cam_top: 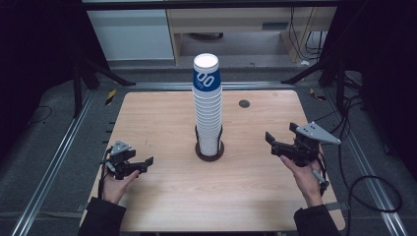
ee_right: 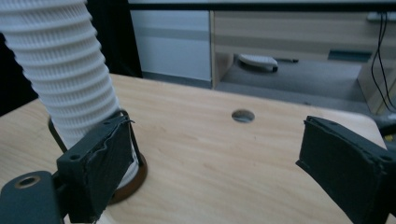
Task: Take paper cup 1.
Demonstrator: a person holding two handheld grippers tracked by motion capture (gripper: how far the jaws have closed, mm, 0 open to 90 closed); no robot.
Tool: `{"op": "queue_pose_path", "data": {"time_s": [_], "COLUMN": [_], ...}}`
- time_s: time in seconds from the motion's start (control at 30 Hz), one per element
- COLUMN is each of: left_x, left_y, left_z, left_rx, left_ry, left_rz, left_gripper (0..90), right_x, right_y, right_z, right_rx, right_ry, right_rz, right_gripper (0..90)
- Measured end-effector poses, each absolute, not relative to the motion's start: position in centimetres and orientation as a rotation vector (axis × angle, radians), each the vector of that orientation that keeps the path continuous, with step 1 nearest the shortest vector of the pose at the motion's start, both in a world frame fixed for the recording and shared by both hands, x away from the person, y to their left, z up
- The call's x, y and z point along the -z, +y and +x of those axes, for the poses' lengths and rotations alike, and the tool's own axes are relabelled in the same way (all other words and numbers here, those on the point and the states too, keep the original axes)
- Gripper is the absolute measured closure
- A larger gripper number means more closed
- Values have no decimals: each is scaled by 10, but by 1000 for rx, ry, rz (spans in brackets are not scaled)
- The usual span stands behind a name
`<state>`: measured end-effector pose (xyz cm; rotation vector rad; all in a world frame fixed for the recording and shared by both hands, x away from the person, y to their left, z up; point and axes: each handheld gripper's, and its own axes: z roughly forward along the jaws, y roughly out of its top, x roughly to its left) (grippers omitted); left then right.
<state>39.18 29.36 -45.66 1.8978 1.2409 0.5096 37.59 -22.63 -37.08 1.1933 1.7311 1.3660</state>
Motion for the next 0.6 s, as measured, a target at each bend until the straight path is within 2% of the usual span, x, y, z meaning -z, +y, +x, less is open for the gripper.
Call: {"op": "queue_pose_path", "data": {"time_s": [0.6], "left_x": [460], "left_y": [289], "left_z": [393], "left_rx": [-505], "left_ry": [1216], "left_rz": [1906], "left_gripper": [173], "right_x": [310], "right_y": [-189], "right_z": [390], "right_rx": [-1507], "right_ry": [1720], "right_rz": [1027], "right_gripper": [106]}}
